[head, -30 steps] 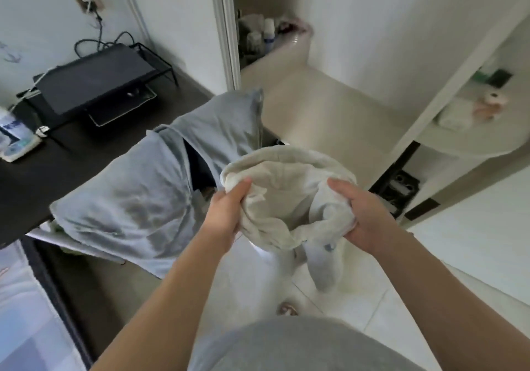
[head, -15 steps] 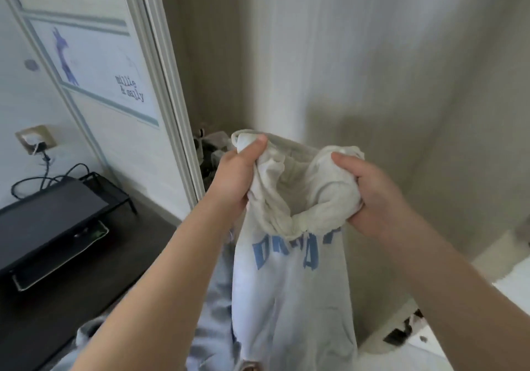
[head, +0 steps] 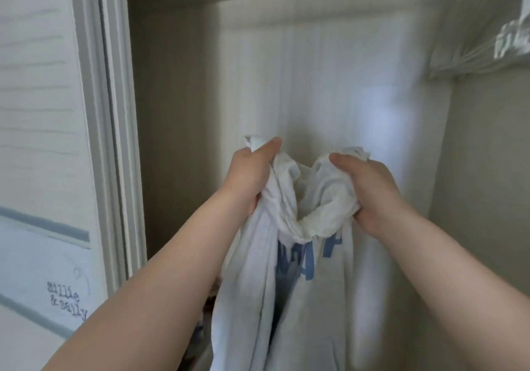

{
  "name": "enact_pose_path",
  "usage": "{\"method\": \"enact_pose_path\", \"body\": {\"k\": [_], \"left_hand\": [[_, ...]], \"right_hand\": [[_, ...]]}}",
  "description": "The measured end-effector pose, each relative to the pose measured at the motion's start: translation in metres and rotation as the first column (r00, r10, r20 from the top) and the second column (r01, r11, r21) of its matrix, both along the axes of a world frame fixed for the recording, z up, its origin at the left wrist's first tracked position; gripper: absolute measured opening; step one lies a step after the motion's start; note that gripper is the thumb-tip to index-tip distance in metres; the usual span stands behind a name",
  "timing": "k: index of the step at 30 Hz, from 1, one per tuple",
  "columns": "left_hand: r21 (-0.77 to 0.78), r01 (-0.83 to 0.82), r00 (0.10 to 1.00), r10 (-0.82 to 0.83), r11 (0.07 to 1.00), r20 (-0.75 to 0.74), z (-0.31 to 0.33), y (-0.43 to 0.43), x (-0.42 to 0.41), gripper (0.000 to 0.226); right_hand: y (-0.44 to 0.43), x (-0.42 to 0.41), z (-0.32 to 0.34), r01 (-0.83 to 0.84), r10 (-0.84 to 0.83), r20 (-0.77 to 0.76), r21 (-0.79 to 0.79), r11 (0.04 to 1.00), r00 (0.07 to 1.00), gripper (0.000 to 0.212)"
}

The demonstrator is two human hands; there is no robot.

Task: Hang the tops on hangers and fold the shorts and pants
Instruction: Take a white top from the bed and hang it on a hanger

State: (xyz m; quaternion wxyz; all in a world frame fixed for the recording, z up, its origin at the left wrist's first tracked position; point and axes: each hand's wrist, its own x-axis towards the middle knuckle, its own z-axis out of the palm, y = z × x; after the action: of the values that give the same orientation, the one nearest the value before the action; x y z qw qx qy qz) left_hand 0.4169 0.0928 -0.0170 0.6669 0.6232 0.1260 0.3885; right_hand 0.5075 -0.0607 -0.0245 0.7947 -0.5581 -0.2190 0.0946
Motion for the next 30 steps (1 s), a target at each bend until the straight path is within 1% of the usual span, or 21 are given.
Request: {"method": "enact_pose_path", "body": {"k": [2,4,6,8,10,11,12,13,14,15,17,18,19,20,21,22,23,24,25,28,30], "left_hand": [[0.036,0.003,1.000,-0.004,0.999,0.028,0.036,0.010,0.019,0.031],[0.056,0.001,0.998,-0.005,0.998,0.068,0.071,0.021,0.038,0.031],[0.065,-0.022,0.994,0.015,0.998,0.104,0.105,0.028,0.056,0.035],[0.071,-0.047,0.990,0.037,0.996,0.136,0.136,0.034,0.075,0.041],[0.075,-0.055,0.986,0.043,0.996,0.161,0.163,0.036,0.093,0.043],[0.079,-0.060,0.984,0.046,0.995,0.171,0.176,0.036,0.101,0.041],[0.090,-0.068,0.983,0.051,0.994,0.178,0.188,0.032,0.109,0.037],[0.099,-0.077,0.980,0.057,0.992,0.191,0.199,0.028,0.118,0.035],[0.108,-0.083,0.978,0.059,0.991,0.202,0.209,0.022,0.126,0.037],[0.119,-0.076,0.974,0.048,0.990,0.222,0.217,0.015,0.134,0.041],[0.164,-0.058,0.969,0.016,0.985,0.245,0.228,-0.001,0.146,0.045],[0.180,-0.058,0.968,0.012,0.982,0.249,0.232,-0.009,0.151,0.046],[0.191,-0.058,0.969,0.009,0.980,0.248,0.236,-0.014,0.158,0.047],[0.197,-0.061,0.973,0.014,0.979,0.232,0.238,-0.021,0.161,0.045],[0.204,-0.065,0.975,0.019,0.977,0.223,0.240,-0.024,0.166,0.040],[0.213,-0.070,0.978,0.025,0.975,0.206,0.242,-0.028,0.168,0.030],[0.225,-0.078,0.982,0.036,0.971,0.187,0.244,-0.031,0.170,0.023],[0.228,-0.083,0.986,0.047,0.970,0.158,0.245,-0.034,0.169,0.026],[0.225,-0.085,0.989,0.054,0.971,0.140,0.245,-0.036,0.169,0.030],[0.217,-0.076,0.990,0.048,0.973,0.132,0.246,-0.042,0.165,0.031],[0.225,-0.080,0.991,0.052,0.971,0.126,0.245,-0.046,0.163,0.031]], "right_hand": [[0.009,0.018,0.034,0.015,-0.016,0.068,0.007,1.000,0.998,0.042],[0.014,0.035,0.068,0.037,-0.037,0.146,0.005,0.999,0.989,0.035],[0.016,0.050,0.102,0.078,-0.072,0.219,-0.018,0.997,0.973,0.033],[0.013,0.062,0.138,0.132,-0.091,0.301,-0.121,0.984,0.949,0.039],[0.006,0.069,0.171,0.231,-0.089,0.440,-0.279,0.932,0.893,0.034],[0.001,0.073,0.187,0.346,-0.090,0.567,-0.362,0.866,0.819,0.027],[-0.006,0.075,0.202,0.512,-0.084,0.709,-0.418,0.750,0.700,0.020],[-0.013,0.076,0.215,0.691,-0.059,0.833,-0.416,0.591,0.551,0.015],[-0.021,0.076,0.226,0.832,-0.015,0.916,-0.356,0.426,0.400,0.012],[-0.029,0.074,0.234,0.909,0.026,0.956,-0.287,0.301,0.294,0.010],[-0.046,0.072,0.247,0.982,0.085,0.986,-0.153,0.107,0.144,0.010],[-0.053,0.073,0.253,0.997,0.112,0.991,-0.080,0.008,0.079,0.015],[-0.062,0.077,0.259,0.994,0.142,0.989,-0.015,-0.105,0.029,0.023],[-0.070,0.080,0.264,0.974,0.169,0.986,0.027,-0.223,0.011,0.032],[-0.079,0.083,0.269,0.944,0.175,0.984,0.037,-0.329,0.022,0.038],[-0.087,0.086,0.272,0.914,0.160,0.986,0.023,-0.406,0.046,0.042],[-0.095,0.089,0.274,0.889,0.134,0.989,0.000,-0.457,0.069,0.045],[-0.102,0.092,0.275,0.876,0.109,0.991,-0.020,-0.481,0.082,0.045],[-0.109,0.095,0.276,0.877,0.092,0.992,-0.028,-0.480,0.082,0.044],[-0.120,0.102,0.277,0.918,0.072,0.997,0.020,-0.397,0.010,0.033],[-0.122,0.104,0.280,0.936,0.043,0.999,0.026,-0.351,-0.011,0.031]]}}
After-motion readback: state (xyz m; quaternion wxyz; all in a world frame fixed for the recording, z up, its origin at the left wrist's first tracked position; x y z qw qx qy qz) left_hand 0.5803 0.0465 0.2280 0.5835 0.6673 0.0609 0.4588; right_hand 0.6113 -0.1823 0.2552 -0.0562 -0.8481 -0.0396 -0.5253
